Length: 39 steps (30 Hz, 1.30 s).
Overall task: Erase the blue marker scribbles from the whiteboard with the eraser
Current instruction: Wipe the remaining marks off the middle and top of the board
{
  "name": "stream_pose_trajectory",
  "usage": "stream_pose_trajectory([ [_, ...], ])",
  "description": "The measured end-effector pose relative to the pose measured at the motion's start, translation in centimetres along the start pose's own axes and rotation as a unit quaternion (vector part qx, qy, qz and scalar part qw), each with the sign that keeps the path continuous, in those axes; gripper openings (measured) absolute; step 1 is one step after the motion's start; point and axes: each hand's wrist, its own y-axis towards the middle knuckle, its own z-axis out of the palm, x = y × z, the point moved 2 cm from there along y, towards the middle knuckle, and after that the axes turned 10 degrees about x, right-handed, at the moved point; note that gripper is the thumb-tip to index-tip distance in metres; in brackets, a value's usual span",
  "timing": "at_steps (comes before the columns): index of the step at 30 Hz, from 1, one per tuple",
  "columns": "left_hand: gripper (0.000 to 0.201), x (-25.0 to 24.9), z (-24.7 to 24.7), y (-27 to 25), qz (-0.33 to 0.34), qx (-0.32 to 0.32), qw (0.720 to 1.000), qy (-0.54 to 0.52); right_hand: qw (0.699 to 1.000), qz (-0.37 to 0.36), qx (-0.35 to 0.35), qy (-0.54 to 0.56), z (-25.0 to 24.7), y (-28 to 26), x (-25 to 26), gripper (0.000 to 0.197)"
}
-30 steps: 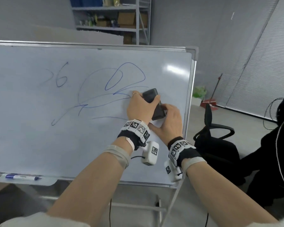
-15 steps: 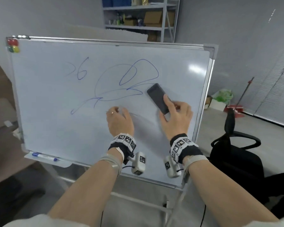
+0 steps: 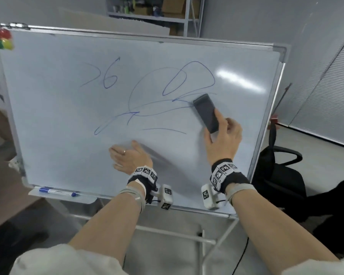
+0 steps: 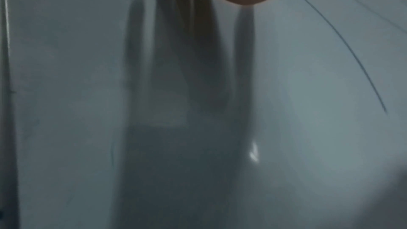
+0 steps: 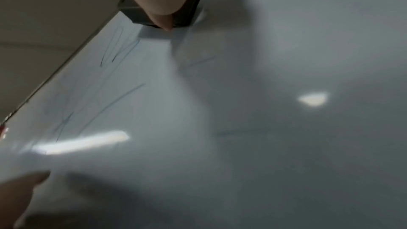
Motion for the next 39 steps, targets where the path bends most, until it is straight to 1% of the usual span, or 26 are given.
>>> stream_pose_trajectory([
  [3, 0.075, 0.1, -1.0, 2.7, 0.016, -0.007, 1.0, 0.011, 0.996, -0.07, 0.046, -0.029, 2.6, -1.9, 2.7, 0.058],
  [5, 0.074, 0.4, -1.7, 4.3, 0.026, -0.011, 1.0, 0.011, 0.986, -0.116, 0.1, -0.069, 4.3, -3.3, 4.4, 0.061],
  [7, 0.073, 0.8, -2.3, 5.2, 0.028, -0.011, 0.999, 0.011, 0.972, -0.137, 0.152, -0.113, 5.8, -4.7, 5.6, 0.064],
  [8, 0.072, 1.2, -2.5, 5.6, 0.026, -0.004, 1.0, 0.01, 0.969, -0.137, 0.162, -0.124, 6.2, -5.2, 6.0, 0.064],
  [9, 0.071, 1.6, -2.6, 5.8, 0.024, 0.004, 1.0, 0.008, 0.97, -0.133, 0.16, -0.128, 6.3, -5.3, 6.4, 0.065],
  [11, 0.071, 2.5, -2.8, 6.1, 0.019, 0.018, 1.0, 0.012, 0.979, -0.108, 0.127, -0.115, 6.0, -4.9, 7.0, 0.061],
  [13, 0.071, 3.1, -3.2, 6.4, 0.02, 0.026, 0.999, 0.014, 0.994, -0.045, 0.066, -0.079, 5.3, -3.9, 7.1, 0.057],
  [15, 0.071, 3.4, -3.7, 6.7, 0.023, 0.029, 0.999, 0.011, 0.999, 0.028, 0.019, -0.042, 4.9, -3.2, 7.0, 0.058],
  [16, 0.07, 3.4, -4.0, 6.7, 0.024, 0.028, 0.999, 0.01, 0.998, 0.045, 0.011, -0.033, 5.1, -3.3, 7.2, 0.059],
  [17, 0.07, 3.4, -4.3, 6.8, 0.025, 0.029, 0.999, 0.009, 0.999, 0.039, 0.017, -0.033, 5.5, -3.5, 7.6, 0.059],
  [18, 0.069, 3.3, -4.6, 6.9, 0.026, 0.028, 0.999, 0.007, 0.999, 0.01, 0.034, -0.04, 6.1, -4.0, 8.2, 0.058],
  [19, 0.068, 3.3, -4.8, 7.0, 0.029, 0.024, 0.999, 0.004, 0.996, -0.038, 0.062, -0.05, 7.0, -4.6, 8.9, 0.057],
  [20, 0.066, 3.2, -5.2, 7.2, 0.035, 0.016, 0.999, 0.0, 0.988, -0.093, 0.1, -0.067, 8.0, -5.4, 9.6, 0.056],
  [22, 0.064, 3.2, -5.9, 7.7, 0.042, -0.006, 0.999, -0.001, 0.961, -0.185, 0.174, -0.111, 9.8, -6.7, 10.3, 0.059],
  [23, 0.064, 3.3, -6.4, 8.0, 0.038, -0.01, 0.999, -0.001, 0.95, -0.209, 0.196, -0.125, 10.2, -7.0, 10.4, 0.06],
  [24, 0.065, 3.5, -6.9, 8.3, 0.032, -0.009, 0.999, -0.002, 0.948, -0.215, 0.199, -0.126, 10.2, -6.8, 10.4, 0.061],
  [26, 0.066, 4.2, -7.8, 8.8, 0.02, -0.003, 1.0, 0.0, 0.967, -0.18, 0.149, -0.099, 9.6, -5.5, 10.5, 0.057],
  [28, 0.067, 4.9, -8.6, 9.2, 0.018, 0.007, 1.0, 0.01, 0.991, -0.106, 0.066, -0.042, 8.9, -3.5, 10.8, 0.054],
  [29, 0.067, 5.1, -8.8, 9.4, 0.02, 0.012, 1.0, 0.014, 0.997, -0.075, 0.035, -0.015, 8.7, -2.7, 11.0, 0.053],
  [30, 0.068, 5.5, -9.1, 9.6, 0.021, 0.015, 1.0, 0.018, 0.998, -0.058, 0.021, 0.005, 8.8, -2.2, 11.3, 0.054],
  [31, 0.068, 5.8, -9.4, 9.8, 0.02, 0.015, 0.999, 0.022, 0.998, -0.06, 0.022, 0.014, 9.1, -2.2, 11.7, 0.054],
  [33, 0.068, 6.2, -9.9, 10.0, 0.017, 0.016, 0.999, 0.022, 0.992, -0.105, 0.063, 0.012, 10.1, -3.5, 12.3, 0.055],
  [34, 0.068, 6.3, -10.2, 10.1, 0.016, 0.017, 1.0, 0.019, 0.985, -0.142, 0.099, 0.005, 11.0, -4.6, 12.4, 0.056],
  [37, 0.067, 6.7, -10.8, 11.4, 0.02, 0.022, 0.999, 0.016, 0.935, -0.274, 0.217, -0.056, 14.0, -7.8, 12.9, 0.065],
  [38, 0.066, 6.9, -11.1, 12.1, 0.024, 0.022, 0.999, 0.021, 0.926, -0.289, 0.233, -0.067, 14.5, -7.9, 13.1, 0.067],
  [39, 0.065, 7.1, -11.3, 12.9, 0.029, 0.021, 0.999, 0.025, 0.932, -0.276, 0.225, -0.064, 14.6, -7.4, 13.5, 0.065],
])
